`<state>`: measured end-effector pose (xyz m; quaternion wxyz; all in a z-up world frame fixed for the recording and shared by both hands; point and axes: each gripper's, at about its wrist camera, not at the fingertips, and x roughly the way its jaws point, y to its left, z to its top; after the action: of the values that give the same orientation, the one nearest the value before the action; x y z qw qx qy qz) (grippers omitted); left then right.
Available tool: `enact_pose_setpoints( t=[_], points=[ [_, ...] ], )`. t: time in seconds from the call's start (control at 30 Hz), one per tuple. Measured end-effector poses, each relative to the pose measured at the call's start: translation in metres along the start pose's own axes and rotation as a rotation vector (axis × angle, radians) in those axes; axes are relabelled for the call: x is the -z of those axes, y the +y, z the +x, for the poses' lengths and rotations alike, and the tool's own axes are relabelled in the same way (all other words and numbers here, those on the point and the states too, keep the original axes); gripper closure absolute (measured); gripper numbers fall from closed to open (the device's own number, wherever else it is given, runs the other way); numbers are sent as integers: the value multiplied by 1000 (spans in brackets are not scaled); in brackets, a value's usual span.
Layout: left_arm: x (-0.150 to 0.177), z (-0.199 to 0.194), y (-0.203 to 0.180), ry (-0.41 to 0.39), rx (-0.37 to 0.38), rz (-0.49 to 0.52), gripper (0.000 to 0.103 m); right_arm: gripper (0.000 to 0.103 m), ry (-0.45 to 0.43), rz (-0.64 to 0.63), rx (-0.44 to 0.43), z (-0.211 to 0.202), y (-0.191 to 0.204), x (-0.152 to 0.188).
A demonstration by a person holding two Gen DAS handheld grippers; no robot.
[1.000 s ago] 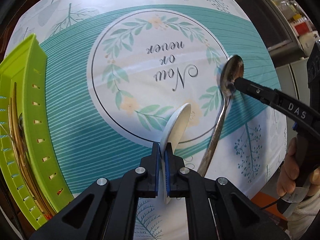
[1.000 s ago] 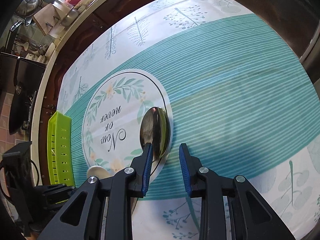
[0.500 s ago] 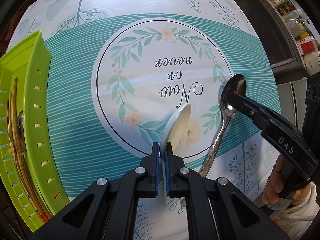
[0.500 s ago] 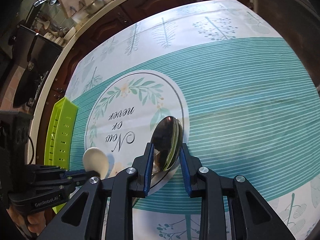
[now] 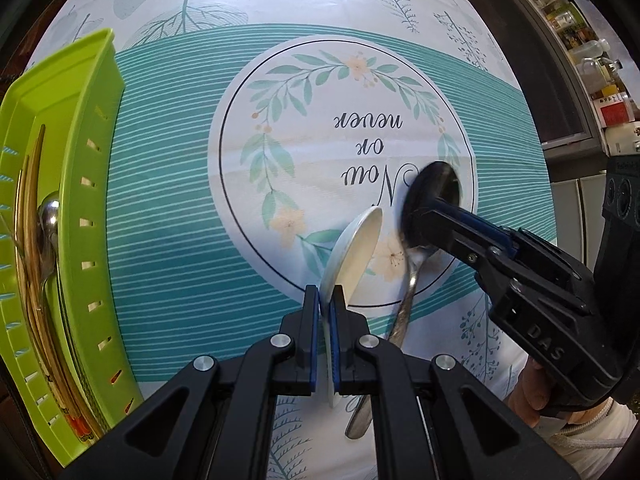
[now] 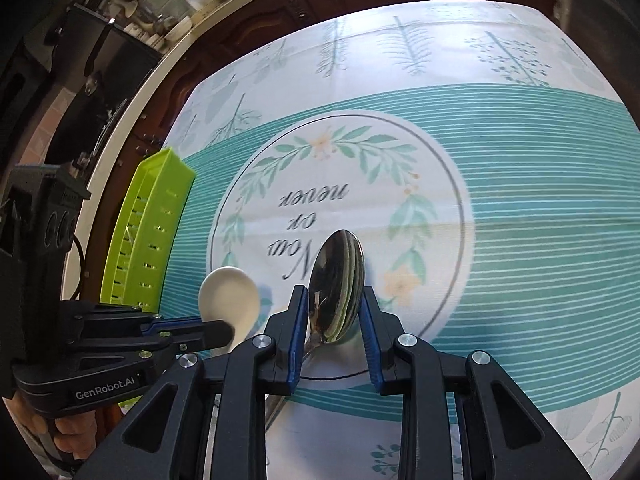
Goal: Organize utensils
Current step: 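Carry both spoons into the green tray and open both grippers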
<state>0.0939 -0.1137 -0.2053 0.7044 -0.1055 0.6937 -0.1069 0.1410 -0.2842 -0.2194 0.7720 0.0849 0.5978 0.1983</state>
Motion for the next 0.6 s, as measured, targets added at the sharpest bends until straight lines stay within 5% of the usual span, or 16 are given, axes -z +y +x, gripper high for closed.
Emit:
enact_pose_setpoints(
  t=[0.1, 0.6],
  points=[
    [5, -3, 8, -2, 9, -3, 100, 100, 37, 29, -50, 10, 5, -1],
    [28, -53, 46, -36, 27, -18, 101, 101, 135, 102, -234, 8, 54, -6]
  ],
)
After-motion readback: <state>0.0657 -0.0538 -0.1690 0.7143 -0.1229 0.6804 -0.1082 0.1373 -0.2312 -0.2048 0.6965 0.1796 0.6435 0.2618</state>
